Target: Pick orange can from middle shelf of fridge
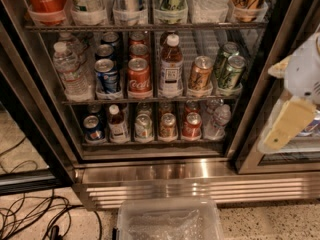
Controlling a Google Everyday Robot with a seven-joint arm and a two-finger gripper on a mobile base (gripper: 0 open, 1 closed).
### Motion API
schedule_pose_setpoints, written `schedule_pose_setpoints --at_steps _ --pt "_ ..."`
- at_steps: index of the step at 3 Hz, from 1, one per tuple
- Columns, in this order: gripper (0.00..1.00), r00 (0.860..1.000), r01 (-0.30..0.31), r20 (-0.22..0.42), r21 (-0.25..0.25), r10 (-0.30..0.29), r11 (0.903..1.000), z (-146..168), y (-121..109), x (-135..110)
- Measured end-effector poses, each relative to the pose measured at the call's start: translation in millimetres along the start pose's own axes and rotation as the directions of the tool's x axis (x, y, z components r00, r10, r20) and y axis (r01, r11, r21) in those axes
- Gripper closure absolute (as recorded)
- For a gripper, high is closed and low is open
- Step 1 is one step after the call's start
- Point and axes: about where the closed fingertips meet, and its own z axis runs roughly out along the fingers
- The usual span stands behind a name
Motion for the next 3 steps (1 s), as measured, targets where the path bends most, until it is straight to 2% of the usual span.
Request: schedule_pose_setpoints --at_steps 1,2,3 --pt "0.00 0.992 -0.084 0.090 -0.001 0.084 0.9965 47 7 12" --pt "0.00 0.975 -0.114 0.194 0.025 0.107 0.9932 86 -2 8" --pt "0.00 0.964 -0.101 0.249 0.038 0.089 0.9942 114 -14 -2"
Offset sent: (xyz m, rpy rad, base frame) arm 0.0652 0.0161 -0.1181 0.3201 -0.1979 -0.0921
